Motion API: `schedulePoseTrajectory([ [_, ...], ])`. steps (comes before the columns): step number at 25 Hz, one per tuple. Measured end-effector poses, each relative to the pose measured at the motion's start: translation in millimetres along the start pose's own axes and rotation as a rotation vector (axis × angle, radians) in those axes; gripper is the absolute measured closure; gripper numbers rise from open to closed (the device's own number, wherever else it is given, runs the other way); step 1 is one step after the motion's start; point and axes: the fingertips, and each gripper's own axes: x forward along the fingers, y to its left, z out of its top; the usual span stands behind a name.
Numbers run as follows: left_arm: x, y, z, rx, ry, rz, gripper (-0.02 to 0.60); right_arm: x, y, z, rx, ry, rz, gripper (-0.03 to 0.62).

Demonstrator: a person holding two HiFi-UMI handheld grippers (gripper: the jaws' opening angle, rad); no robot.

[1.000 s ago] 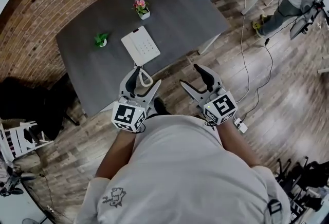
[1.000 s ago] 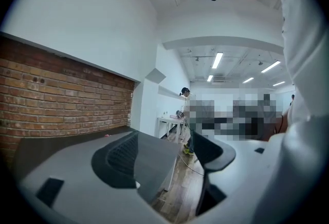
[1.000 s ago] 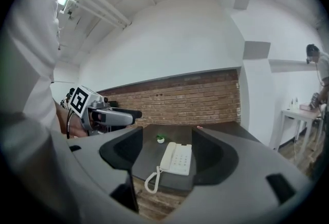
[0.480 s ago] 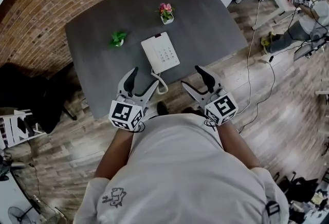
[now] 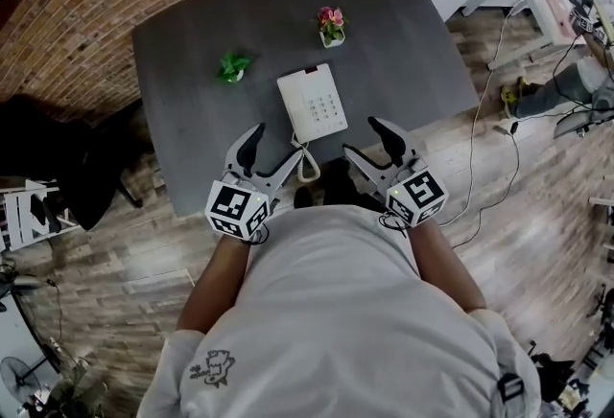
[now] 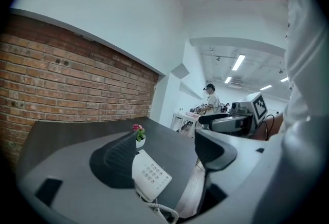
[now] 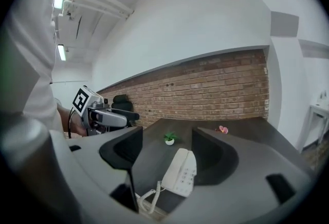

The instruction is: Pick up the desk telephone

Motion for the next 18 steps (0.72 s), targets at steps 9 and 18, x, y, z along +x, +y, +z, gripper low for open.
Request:
schedulePoseTrajectory([
  [9, 43.8, 23.9, -13.8, -0.097, 0.068, 0.016, 0.215, 44.0, -46.8, -17.9, 0.039, 0.118, 0.173, 0.313],
  [18, 81.9, 50.0, -46.2, -0.168, 0.162, 0.079, 0.215, 83.2, -94.2, -54.5, 0.082, 0.261, 0.276, 0.333],
])
